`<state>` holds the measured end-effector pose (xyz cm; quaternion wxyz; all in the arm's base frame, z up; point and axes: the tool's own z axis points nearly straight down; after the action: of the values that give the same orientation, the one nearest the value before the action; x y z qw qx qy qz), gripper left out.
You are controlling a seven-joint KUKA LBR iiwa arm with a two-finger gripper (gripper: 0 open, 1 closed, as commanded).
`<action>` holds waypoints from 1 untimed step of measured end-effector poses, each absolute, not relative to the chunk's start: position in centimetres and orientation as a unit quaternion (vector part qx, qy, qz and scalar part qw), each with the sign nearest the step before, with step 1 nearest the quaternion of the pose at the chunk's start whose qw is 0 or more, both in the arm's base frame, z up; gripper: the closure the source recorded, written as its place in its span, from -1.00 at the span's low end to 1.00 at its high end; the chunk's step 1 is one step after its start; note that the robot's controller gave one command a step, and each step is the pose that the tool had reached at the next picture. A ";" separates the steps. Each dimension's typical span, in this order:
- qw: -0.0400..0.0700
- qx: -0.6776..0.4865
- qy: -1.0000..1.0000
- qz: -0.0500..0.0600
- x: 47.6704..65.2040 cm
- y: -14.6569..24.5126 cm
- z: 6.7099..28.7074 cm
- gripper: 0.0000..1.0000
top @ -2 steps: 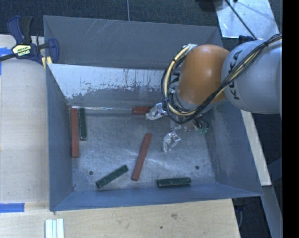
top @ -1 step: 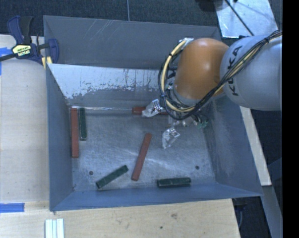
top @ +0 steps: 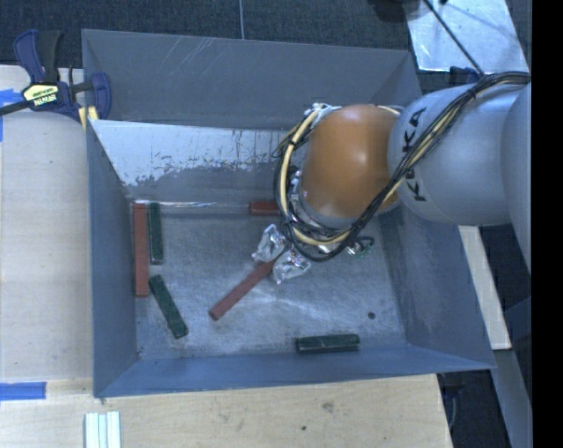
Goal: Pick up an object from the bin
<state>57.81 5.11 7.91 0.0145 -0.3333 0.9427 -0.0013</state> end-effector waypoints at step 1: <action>0.014 -0.333 0.943 -0.001 57.8 5.1 7.9 1.00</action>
Offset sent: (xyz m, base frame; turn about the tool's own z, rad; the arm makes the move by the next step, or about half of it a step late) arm 0.0091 0.0012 0.1415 -0.0142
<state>57.81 5.11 7.91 0.0145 -0.3331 0.9428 -0.0012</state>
